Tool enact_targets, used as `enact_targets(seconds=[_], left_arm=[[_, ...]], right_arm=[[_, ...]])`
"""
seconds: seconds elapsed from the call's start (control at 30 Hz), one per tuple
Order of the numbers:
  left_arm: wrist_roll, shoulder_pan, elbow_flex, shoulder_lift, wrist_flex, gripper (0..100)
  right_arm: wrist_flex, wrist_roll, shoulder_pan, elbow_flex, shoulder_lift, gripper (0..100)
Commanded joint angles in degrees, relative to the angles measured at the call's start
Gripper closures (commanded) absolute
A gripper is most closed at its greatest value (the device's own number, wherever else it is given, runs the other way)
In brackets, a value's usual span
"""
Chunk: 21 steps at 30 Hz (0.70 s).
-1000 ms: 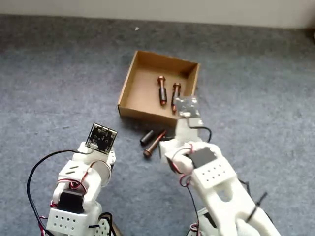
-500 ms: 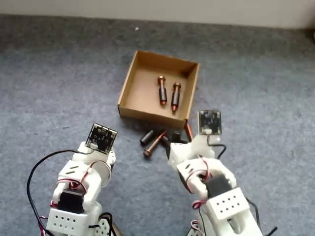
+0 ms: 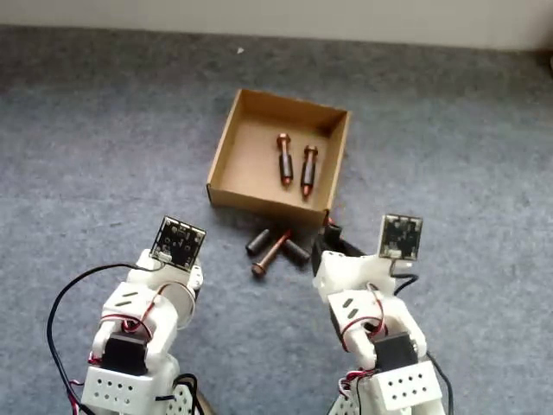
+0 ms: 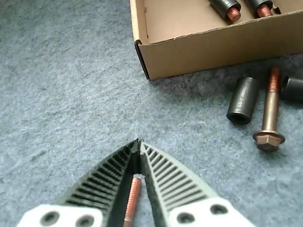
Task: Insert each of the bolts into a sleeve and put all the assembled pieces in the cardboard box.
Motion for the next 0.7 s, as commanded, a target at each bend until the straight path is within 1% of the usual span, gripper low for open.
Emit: enact_targets(seconds=[0.0,0.03,0.1,0.17,0.23,0.4,0.57,0.67], left_arm=[[-0.53,-0.57,1.1,-0.31,-0.7,99],[-1.67,-0.57,1.1,-0.31,-0.7,99],[-6.15,-0.57,0.84,-0.31,-0.7,99],[-9.41,-0.57,0.84,-0.31,-0.7,99],[-10.73,-0.57,0.75,-0.31,-0.88,99],[-10.81,-0.57,-3.82,-0.13,-1.23,99],[-10.81,-0.57,-11.56,0.04,-1.14,99],[-10.81,-0.4,-14.64,0.13,0.18,99]], right_arm=[[-1.45,-0.53,2.24,1.45,-7.6,99.4],[-1.45,-0.53,2.77,2.59,-9.8,99.4],[-1.45,-0.53,3.56,4.53,-12.88,99.4],[-1.45,-0.53,4.0,5.41,-12.18,99.4],[-1.45,-0.53,4.7,5.41,-11.47,99.4],[-1.54,-0.53,7.6,5.32,-12.18,99.4],[-6.2,-0.53,11.38,5.76,-12.18,99.4],[-6.81,-0.53,13.67,5.76,-12.18,99.4]])
